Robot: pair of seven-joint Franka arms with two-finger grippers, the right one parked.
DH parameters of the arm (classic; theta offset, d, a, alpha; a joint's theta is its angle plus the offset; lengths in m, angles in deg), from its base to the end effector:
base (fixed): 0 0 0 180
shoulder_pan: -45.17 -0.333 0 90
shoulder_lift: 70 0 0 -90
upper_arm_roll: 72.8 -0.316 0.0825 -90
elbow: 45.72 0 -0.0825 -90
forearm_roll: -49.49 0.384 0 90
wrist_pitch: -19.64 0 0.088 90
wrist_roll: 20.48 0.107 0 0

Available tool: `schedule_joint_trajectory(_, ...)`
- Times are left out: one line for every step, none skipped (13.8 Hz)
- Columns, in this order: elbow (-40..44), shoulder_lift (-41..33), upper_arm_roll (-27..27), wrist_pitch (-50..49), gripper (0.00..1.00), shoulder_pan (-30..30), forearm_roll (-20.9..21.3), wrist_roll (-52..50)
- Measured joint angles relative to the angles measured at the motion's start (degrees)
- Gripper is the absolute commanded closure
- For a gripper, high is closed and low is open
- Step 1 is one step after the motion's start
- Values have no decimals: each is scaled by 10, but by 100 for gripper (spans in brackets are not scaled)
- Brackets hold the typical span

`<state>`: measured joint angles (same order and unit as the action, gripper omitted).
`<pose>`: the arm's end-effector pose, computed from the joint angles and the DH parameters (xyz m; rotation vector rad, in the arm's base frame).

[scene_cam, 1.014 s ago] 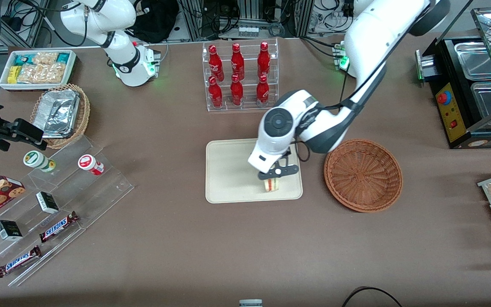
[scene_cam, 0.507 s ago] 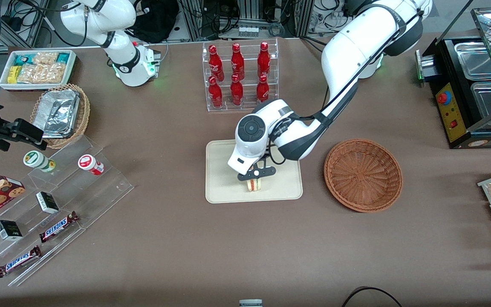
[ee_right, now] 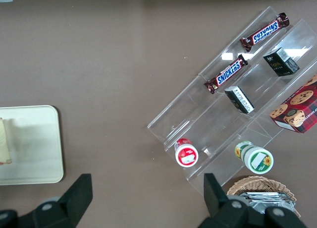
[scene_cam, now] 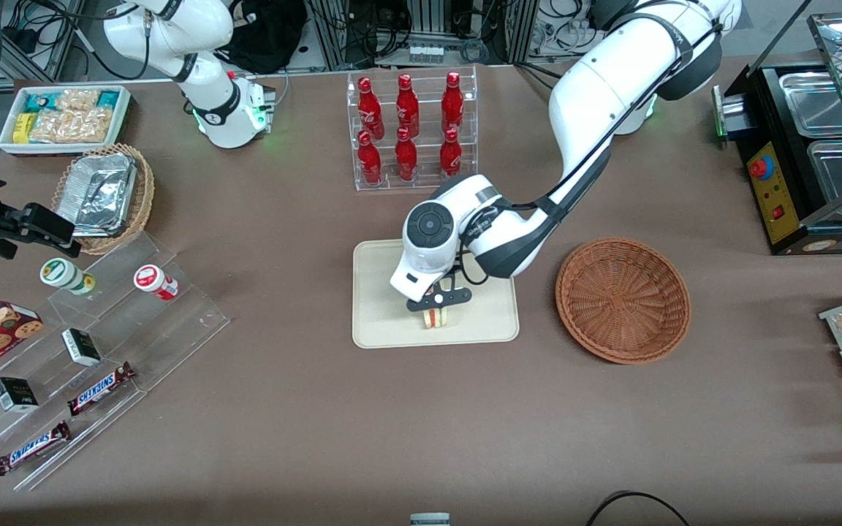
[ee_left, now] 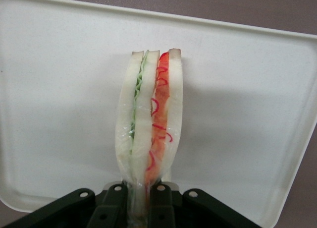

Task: Place sandwich from basket to tray
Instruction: 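Lower the sandwich onto the tray and open the left gripper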

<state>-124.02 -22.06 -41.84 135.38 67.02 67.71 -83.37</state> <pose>0.5159 -0.5094 0.2581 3.1163 0.2553 -0.2091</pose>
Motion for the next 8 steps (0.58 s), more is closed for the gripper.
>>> schedule_joint_trajectory(0,0,0,-1,93,2,0,4)
schedule_joint_trajectory(-1,1,0,-1,90,4,0,5)
schedule_joint_trajectory(-1,2,0,-1,72,6,0,5)
schedule_joint_trajectory(-2,3,0,-1,15,8,0,5)
schedule_joint_trajectory(-3,5,0,-1,0,9,0,5)
schedule_joint_trajectory(-5,7,0,-1,0,9,0,5)
schedule_joint_trajectory(-5,10,0,-1,0,9,0,5)
schedule_joint_trajectory(-5,11,0,-1,0,9,0,5)
